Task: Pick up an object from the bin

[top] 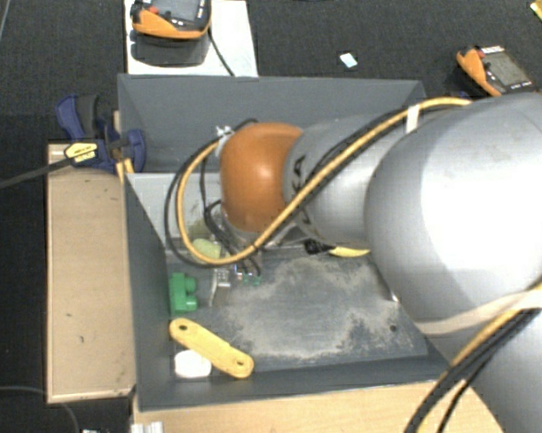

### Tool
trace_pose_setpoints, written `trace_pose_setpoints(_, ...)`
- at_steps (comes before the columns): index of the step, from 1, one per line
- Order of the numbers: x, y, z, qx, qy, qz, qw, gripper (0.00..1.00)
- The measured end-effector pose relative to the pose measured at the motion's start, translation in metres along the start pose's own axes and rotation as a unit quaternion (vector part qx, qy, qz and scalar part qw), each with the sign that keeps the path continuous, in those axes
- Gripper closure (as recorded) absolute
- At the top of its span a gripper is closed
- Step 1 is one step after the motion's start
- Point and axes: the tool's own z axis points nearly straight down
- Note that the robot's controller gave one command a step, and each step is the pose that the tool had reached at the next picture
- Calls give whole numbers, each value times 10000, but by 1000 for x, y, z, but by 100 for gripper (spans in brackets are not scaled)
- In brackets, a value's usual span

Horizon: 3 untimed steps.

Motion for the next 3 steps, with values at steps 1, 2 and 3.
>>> trace_pose_setpoints(1, 0, 0, -1, -4, -2, 84, 10000, 0)
trace_pose_setpoints(2, -1, 0, -1, -6, -9, 21, 10000, 100)
trace_pose_setpoints(3, -1, 0, -1, -5, -10, 20, 10000, 100)
